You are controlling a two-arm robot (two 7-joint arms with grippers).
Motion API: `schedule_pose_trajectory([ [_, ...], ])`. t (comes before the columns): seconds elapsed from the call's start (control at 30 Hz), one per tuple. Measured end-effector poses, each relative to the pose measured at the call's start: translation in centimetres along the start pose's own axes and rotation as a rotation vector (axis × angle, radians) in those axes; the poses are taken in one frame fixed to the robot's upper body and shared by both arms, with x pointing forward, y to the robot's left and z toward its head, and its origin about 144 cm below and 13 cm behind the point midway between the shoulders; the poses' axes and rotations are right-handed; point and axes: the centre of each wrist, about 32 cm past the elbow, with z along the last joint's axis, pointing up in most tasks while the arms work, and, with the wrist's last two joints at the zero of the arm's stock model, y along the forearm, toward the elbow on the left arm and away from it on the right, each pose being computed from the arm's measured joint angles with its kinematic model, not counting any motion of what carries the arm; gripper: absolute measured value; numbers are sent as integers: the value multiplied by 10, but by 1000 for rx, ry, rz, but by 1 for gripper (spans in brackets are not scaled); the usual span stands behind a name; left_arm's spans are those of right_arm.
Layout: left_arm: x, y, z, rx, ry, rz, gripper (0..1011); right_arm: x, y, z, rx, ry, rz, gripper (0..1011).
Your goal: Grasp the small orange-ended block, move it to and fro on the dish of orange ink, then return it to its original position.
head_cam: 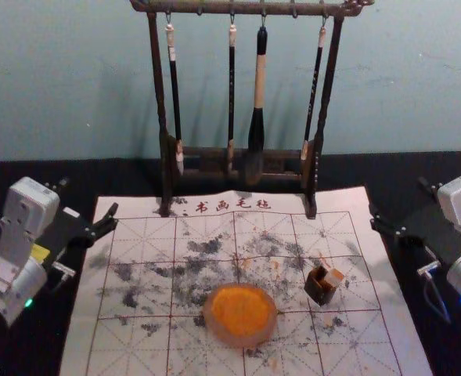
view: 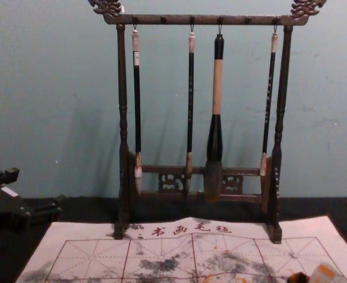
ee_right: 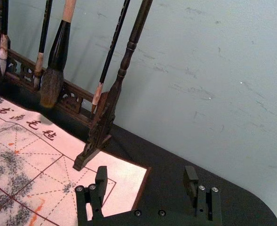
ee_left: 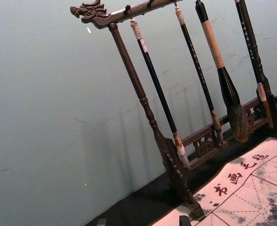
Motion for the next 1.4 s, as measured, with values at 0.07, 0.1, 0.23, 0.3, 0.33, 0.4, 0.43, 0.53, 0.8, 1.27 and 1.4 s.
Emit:
schedule_pose_trajectory([
  [0.07,0,0,0,0,0,0,1001,0,0,0,0,0,0,1000],
  [0.1,0,0,0,0,0,0,1001,0,0,0,0,0,0,1000],
  [0.23,0,0,0,0,0,0,1001,0,0,0,0,0,0,1000],
  [0.3,0,0,0,0,0,0,1001,0,0,0,0,0,0,1000],
  [0.33,0,0,0,0,0,0,1001,0,0,0,0,0,0,1000],
  [0.4,0,0,0,0,0,0,1001,0,0,0,1,0,0,1000],
  [0.43,0,0,0,0,0,0,1001,0,0,0,1,0,0,1000],
  [0.53,0,0,0,0,0,0,1001,0,0,0,1,0,0,1000],
  [0.8,0,0,0,0,0,0,1001,0,0,0,1,1,0,1000],
  [1.27,0,0,0,0,0,0,1001,0,0,0,1,1,0,1000],
  [1.4,0,0,0,0,0,0,1001,0,0,0,1,1,0,1000],
])
